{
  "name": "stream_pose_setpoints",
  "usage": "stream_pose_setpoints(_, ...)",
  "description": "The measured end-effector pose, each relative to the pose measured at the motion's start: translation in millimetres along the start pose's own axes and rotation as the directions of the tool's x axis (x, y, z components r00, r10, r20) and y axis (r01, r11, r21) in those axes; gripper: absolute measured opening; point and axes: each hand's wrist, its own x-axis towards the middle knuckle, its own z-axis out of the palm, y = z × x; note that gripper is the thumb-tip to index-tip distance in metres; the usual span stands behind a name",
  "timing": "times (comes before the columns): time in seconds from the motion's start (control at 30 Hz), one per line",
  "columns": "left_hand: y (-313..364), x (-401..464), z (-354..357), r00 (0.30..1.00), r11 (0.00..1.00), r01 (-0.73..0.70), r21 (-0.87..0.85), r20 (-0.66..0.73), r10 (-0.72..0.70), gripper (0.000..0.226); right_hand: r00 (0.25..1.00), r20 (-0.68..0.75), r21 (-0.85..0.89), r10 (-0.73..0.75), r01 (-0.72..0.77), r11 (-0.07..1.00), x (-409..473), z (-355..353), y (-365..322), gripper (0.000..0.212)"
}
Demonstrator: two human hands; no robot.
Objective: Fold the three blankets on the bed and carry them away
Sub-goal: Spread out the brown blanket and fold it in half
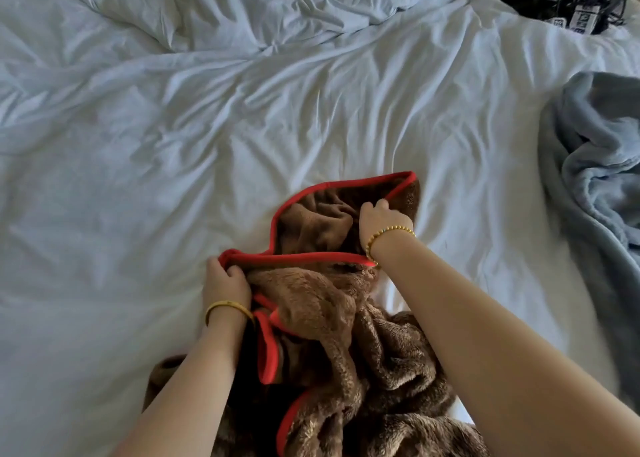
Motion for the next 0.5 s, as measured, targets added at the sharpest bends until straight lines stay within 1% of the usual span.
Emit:
stream_pose_setpoints(0.03,-3.7,0.7,-1.1,0.999,0.999,-0.03,0.039,0.038,0.029,0.029,0.998,-0.061,-0.126,-0.024,0.016,0.992,-1.3,2.7,1.2,0.041)
stream_pose_setpoints(0.1,-8.5,-3.0,1.9,0.989,0.987,-0.126,0.102,0.089,0.117,0.03,0.977,-0.153,-0.355,-0.149,0.087,0.931,-3.8,9.8,4.4,0.039)
stream_pose_setpoints(0.17,-9.4,-9.4,3.2,0.975,0.964,-0.218,0.152,0.068,0.21,0.032,0.953,-0.166,-0.473,-0.252,0.147,0.869,-8.3,15.5,8.7,0.039)
stream_pose_setpoints(0.2,-9.4,-11.2,2.5,0.959,0.934,-0.284,0.217,0.061,0.278,0.034,0.949,-0.158,-0.492,-0.273,0.164,0.855,-11.6,16.6,10.5,0.039)
stream_pose_setpoints(0.27,-7.8,-15.1,-2.4,0.914,0.826,-0.404,0.393,0.143,0.38,0.033,0.953,-0.134,-0.474,-0.27,0.178,0.862,-21.3,17.8,12.4,0.038)
stream_pose_setpoints(0.3,-6.1,-17.3,-5.9,0.901,0.787,-0.434,0.439,0.201,0.384,0.028,0.962,-0.114,-0.441,-0.25,0.177,0.88,-28.3,18.6,13.1,0.038)
stream_pose_setpoints(0.37,2.3,-25.6,-16.1,0.896,0.753,-0.442,0.487,0.279,0.345,0.017,0.982,-0.073,-0.328,-0.176,0.143,0.934,-45.7,21.4,16.3,0.043)
stream_pose_setpoints(0.4,7.1,-30.5,-22.6,0.896,0.727,-0.442,0.526,0.3,0.328,0.018,0.988,-0.064,-0.258,-0.137,0.116,0.959,-56.9,22.0,18.4,0.044)
stream_pose_setpoints(0.47,17.0,-43.6,-37.5,0.891,0.641,-0.452,0.62,0.349,0.291,0.035,0.995,-0.045,-0.124,-0.087,0.081,0.989,-83.2,21.3,22.7,0.043)
stream_pose_setpoints(0.5,23.8,-52.1,-46.2,0.889,0.617,-0.455,0.642,0.371,0.269,0.041,0.997,-0.024,-0.071,-0.077,0.075,0.995,-97.4,19.8,23.0,0.044)
